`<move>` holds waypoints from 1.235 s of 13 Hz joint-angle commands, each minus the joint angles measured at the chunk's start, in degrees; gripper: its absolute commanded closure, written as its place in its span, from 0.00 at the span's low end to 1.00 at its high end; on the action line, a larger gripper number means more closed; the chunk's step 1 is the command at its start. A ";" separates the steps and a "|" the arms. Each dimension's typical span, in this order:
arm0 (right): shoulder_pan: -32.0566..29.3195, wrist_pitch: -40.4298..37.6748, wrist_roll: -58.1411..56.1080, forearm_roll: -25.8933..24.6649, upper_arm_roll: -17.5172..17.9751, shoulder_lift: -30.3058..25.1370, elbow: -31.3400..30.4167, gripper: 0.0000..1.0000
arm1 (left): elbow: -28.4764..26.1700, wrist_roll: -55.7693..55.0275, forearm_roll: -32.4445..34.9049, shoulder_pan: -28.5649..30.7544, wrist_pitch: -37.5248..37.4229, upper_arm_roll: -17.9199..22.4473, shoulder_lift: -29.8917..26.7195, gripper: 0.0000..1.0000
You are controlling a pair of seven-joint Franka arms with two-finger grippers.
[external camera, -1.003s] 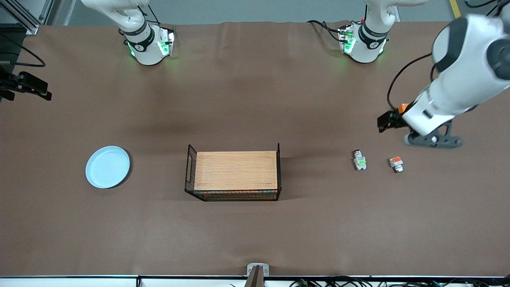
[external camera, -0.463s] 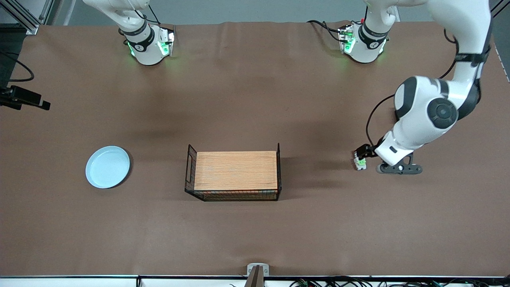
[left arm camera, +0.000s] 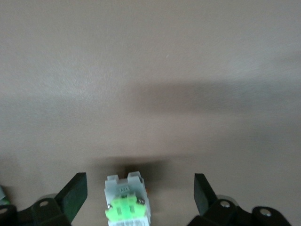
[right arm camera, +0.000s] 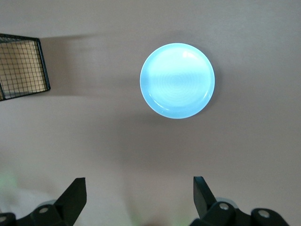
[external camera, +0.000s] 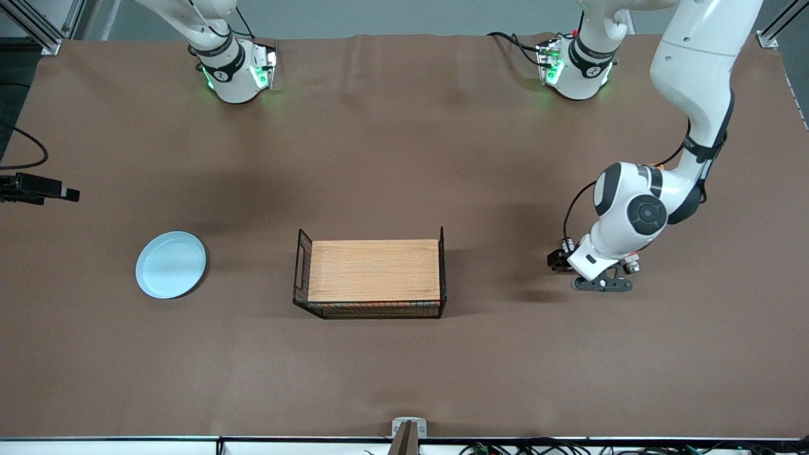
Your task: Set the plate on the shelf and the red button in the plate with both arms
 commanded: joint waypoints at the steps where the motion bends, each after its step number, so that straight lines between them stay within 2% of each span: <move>1: -4.08 1.66 -9.39 3.33 0.68 4.74 1.12 0.00 | 0.29 -3.81 2.72 0.32 0.24 0.11 0.49 0.00; 7: -5.22 9.05 -20.48 2.89 0.68 11.07 0.25 0.00 | -2.17 -6.80 2.80 2.34 0.16 -0.15 -0.39 0.00; 10: -6.81 11.15 -22.95 5.08 1.03 17.21 0.59 0.00 | -3.48 -7.51 2.89 2.25 -0.02 -0.33 -1.35 0.00; 16: -6.11 12.48 -24.36 9.04 1.11 22.33 0.51 0.00 | -4.63 -8.65 2.80 2.08 -0.11 -0.94 -2.32 0.00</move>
